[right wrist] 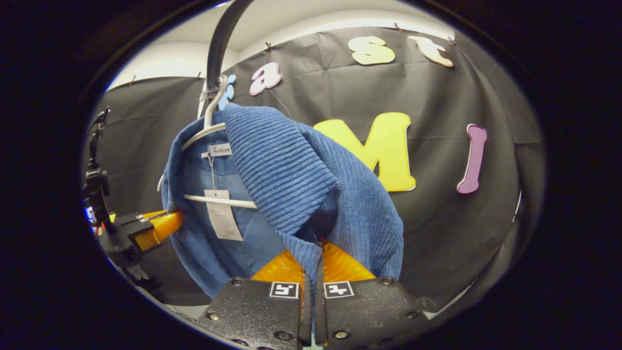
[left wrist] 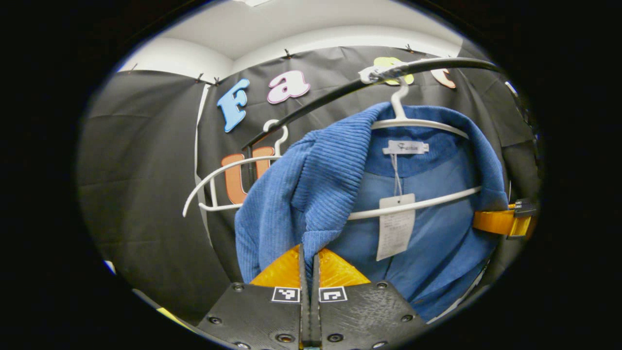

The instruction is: Grasp the clothes on the hanger with both hands and then place them into the laundry hamper below.

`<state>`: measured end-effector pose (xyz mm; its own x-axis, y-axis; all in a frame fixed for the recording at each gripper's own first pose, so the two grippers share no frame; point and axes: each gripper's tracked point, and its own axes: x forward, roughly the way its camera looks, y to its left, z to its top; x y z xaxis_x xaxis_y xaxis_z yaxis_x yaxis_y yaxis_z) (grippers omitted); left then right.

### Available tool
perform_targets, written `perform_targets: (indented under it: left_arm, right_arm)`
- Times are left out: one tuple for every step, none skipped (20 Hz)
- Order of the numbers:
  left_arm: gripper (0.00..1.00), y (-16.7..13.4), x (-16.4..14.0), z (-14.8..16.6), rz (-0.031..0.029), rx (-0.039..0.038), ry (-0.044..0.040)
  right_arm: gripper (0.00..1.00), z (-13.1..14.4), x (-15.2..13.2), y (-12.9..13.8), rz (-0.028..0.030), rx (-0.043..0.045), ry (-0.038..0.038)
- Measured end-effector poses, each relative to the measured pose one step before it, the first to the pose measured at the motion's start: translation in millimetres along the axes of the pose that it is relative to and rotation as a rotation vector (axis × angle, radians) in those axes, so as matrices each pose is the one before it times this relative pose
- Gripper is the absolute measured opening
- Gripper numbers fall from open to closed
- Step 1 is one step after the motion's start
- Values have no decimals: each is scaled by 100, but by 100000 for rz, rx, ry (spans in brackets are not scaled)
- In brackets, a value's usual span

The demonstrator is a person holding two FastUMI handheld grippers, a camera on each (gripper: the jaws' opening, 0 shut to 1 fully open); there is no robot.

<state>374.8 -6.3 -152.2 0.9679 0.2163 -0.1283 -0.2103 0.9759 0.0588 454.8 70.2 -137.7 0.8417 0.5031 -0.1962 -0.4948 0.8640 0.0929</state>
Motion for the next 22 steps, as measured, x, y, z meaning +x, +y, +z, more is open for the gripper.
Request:
perform_targets:
  left_arm:
    - [4, 804, -21, 179, 1422, 188, -253]
    - [0, 588, -42, 335, 1075, 363, -467]
    - [0, 542, -68, 306, 1176, 209, -473]
    - [0, 181, -239, 234, 731, 355, -490]
    - [0, 441, 112, 288, 291, 479, -236]
    - [0, 158, -13, 145, -107, 761, -247]
    - [0, 180, -41, 101, 108, 929, -84]
    - [0, 84, -12, 78, 153, 897, -39]
    - [0, 126, -38, 171, 105, 270, -98]
    - [0, 79, 37, 178, -409, -600, -326]
    - [0, 76, -52, 149, -21, -340, -207]
    - [0, 346, -16, 291, 536, 97, -314]
    - [3, 289, 102, 277, 312, 188, -330]
    - [3, 241, -8, 377, 250, -308, -438]
    - [3, 151, 219, 199, -180, -1199, -16]
    - [0, 171, 166, 71, 48, -1102, 160]
    - [0, 274, 72, 123, 426, -166, -123]
    - [0, 189, 149, 164, 620, 310, -93]
    - [0, -65, 124, 110, 143, 257, -150]
    - [0, 1, 88, 78, 141, 421, -462]
    - [0, 99, 5, 72, 220, 111, -568]
    - [0, 128, 114, 111, 161, -208, -156]
  right_arm:
    - [6, 28, -431, -398, 1291, 237, 404]
    - [6, 327, -404, -178, 1981, 1413, -411]
    - [6, 146, -250, -209, 1400, 1267, -64]
    - [6, 201, -318, -314, 954, 887, -252]
    - [6, 120, -691, -473, 512, 599, -150]
    - [6, 367, -441, -408, 846, 1105, -620]
    - [6, 159, -230, -57, 1233, 1473, 25]
    - [6, 200, -195, -199, 616, 1110, 153]
    - [6, 223, -251, -501, -955, 316, 45]
    - [6, 371, -104, -445, -868, -53, -130]
    - [6, 428, -323, -254, -770, 471, -252]
    - [6, 564, -248, -227, -607, 599, -609]
    - [6, 396, -454, -90, -218, 906, -54]
    - [6, 436, -191, -165, -468, 466, -341]
    - [6, 279, -160, -68, 444, -30, 378]
    - [6, 168, -302, 223, 1602, -81, 735]
    - [6, -310, -277, 918, 3791, -304, 1925]
    - [6, -647, -115, 762, 3615, -1146, 4137]
    - [6, -495, -8, 564, 2361, -1816, 2219]
    - [6, -97, -60, 80, 388, -2798, 687]
    - [6, -28, -195, 230, 583, -2173, -187]
    - [6, 108, -245, 152, 465, -232, -417]
